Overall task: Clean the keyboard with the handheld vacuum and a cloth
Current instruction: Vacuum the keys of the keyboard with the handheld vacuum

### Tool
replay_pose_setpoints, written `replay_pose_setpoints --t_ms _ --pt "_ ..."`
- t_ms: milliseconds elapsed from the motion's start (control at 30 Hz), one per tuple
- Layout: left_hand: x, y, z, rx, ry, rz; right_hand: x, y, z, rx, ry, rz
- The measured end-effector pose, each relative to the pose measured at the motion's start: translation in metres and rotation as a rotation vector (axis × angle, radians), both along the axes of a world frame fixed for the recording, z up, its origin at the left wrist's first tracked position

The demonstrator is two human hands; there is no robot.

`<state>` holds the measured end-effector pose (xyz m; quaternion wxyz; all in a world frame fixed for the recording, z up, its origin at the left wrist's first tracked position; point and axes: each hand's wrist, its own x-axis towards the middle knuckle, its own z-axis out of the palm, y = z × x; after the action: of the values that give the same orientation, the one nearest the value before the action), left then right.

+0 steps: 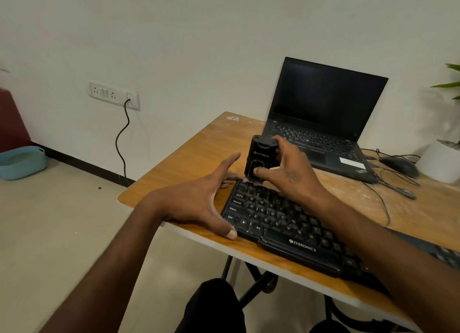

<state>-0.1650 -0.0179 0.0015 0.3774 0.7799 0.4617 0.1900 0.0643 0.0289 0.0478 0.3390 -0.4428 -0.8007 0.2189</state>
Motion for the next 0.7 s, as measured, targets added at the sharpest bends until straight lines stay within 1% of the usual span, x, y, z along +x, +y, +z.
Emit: replay_pose_setpoints --t_ms 67,167,300,400,533,700 --pt "0.0 0.0 -0.001 -0.002 -0.007 -0.002 0.001 -0.009 0.0 -0.01 0.006 0.012" --pt "0.0 0.002 -0.001 0.015 -0.013 -0.014 0.0 -0.041 -0.001 -0.05 0.045 0.098" --pt "0.0 0.003 -0.001 0.022 -0.009 -0.022 0.0 -0.076 0.0 -0.074 0.018 0.215" --pt "0.0 0.004 -0.002 0.019 -0.014 -0.024 0.004 -0.071 0.001 -0.071 0.045 0.198" --pt "0.0 0.004 -0.002 0.015 -0.018 -0.011 0.004 -0.04 -0.002 -0.036 0.046 0.11" --pt "-0.001 0.003 -0.002 -0.003 -0.017 -0.015 -0.001 -0.011 0.002 0.031 -0.007 0.026"
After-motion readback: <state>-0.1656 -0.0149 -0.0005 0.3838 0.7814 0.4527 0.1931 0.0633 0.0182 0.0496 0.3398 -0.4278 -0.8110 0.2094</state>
